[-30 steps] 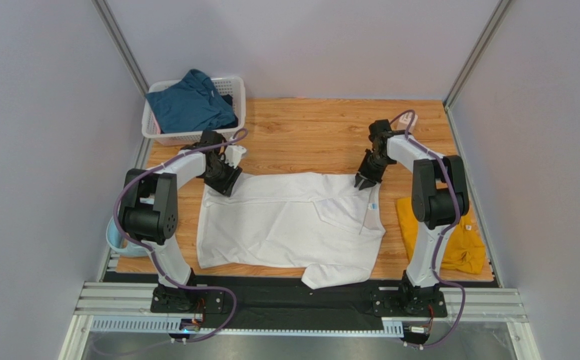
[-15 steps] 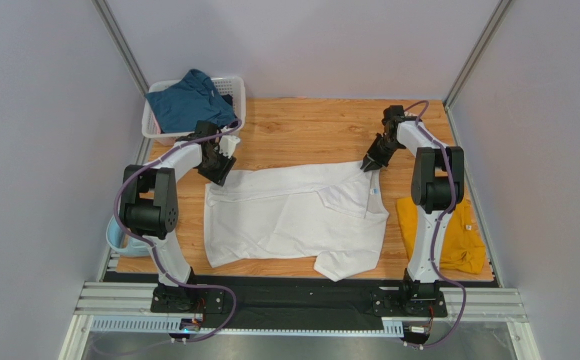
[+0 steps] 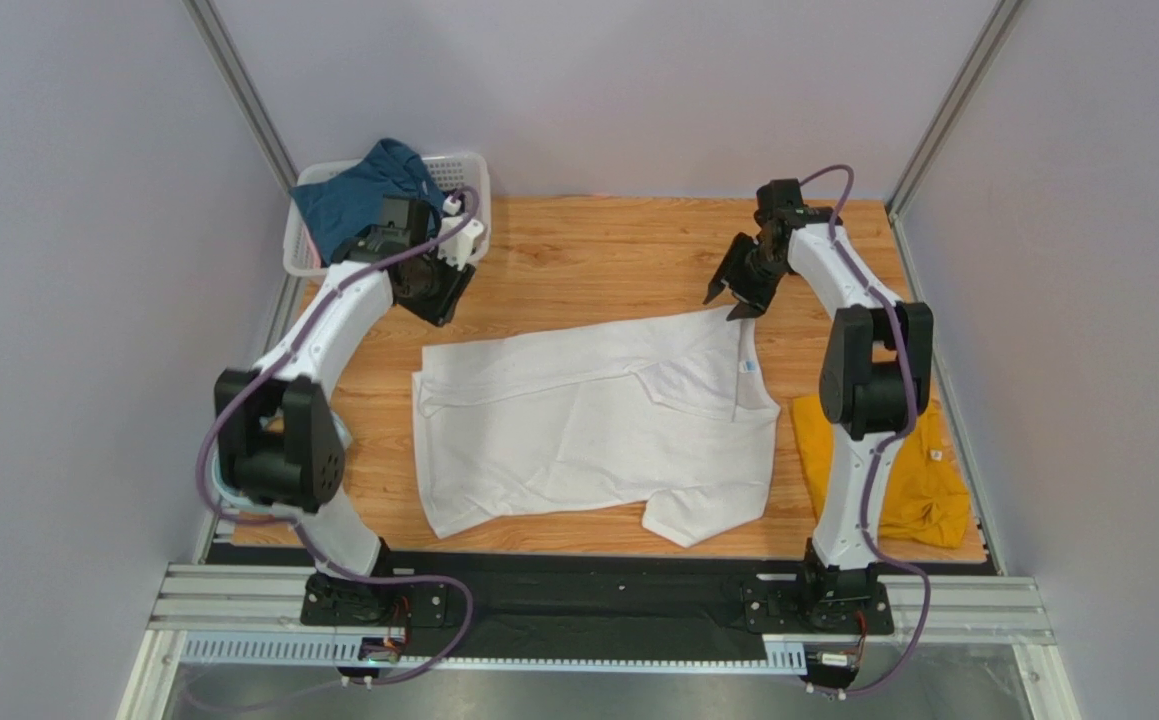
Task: Fold and stack the t-shirts
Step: Fold the flattened tshirt in 1/3 of the way, then grap the side of the flattened tshirt closest away from the robot with both arms
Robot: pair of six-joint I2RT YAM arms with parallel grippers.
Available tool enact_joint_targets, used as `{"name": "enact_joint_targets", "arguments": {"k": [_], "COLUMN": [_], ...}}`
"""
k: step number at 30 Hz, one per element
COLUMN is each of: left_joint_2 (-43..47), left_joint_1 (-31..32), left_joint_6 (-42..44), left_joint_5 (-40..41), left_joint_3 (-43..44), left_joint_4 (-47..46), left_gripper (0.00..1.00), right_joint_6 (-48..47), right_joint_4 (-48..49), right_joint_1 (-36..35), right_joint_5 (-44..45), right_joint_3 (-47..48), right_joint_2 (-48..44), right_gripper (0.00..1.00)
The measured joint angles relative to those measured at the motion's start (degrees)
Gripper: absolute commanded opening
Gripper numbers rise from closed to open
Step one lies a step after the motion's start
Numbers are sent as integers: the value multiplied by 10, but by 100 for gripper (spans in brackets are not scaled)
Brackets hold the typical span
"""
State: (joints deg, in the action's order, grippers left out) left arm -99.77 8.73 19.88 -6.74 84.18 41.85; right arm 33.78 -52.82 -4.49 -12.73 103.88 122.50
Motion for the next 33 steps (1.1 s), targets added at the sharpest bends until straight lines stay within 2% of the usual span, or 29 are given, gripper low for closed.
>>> {"name": "enact_joint_targets", "arguments": {"k": [4, 6, 9, 13, 18, 28, 33], "left_joint_2": [214, 276, 330, 295, 249, 263, 265], "left_joint_1": [82, 139, 158, 196, 274, 320, 365], "left_joint_6": [20, 28, 37, 44, 50, 46, 45], "left_joint_5": [-5, -21, -33, -12, 32, 65, 85], "left_joint_3": [-99, -123, -170, -256, -346, -363, -363], "left_joint_4": [37, 56, 85, 113, 136, 143, 153], "left_gripper": [50, 49, 47, 47, 45, 44, 43], "right_joint_6": [-14, -23, -32, -32, -10, 50, 70], "right_joint_4": [-5, 0, 3, 1, -33, -71, -72], "right_joint_1": [-53, -90, -158, -227, -303, -486, -520], "right_joint_5": [45, 66, 92, 118, 150, 206, 213], "right_joint_3": [-77, -115, -193, -314, -465, -496, -507], "right_joint_2": [-158, -247, -372, -444, -448, -477, -476], "right_gripper": [48, 47, 46, 46, 46, 47, 47]}}
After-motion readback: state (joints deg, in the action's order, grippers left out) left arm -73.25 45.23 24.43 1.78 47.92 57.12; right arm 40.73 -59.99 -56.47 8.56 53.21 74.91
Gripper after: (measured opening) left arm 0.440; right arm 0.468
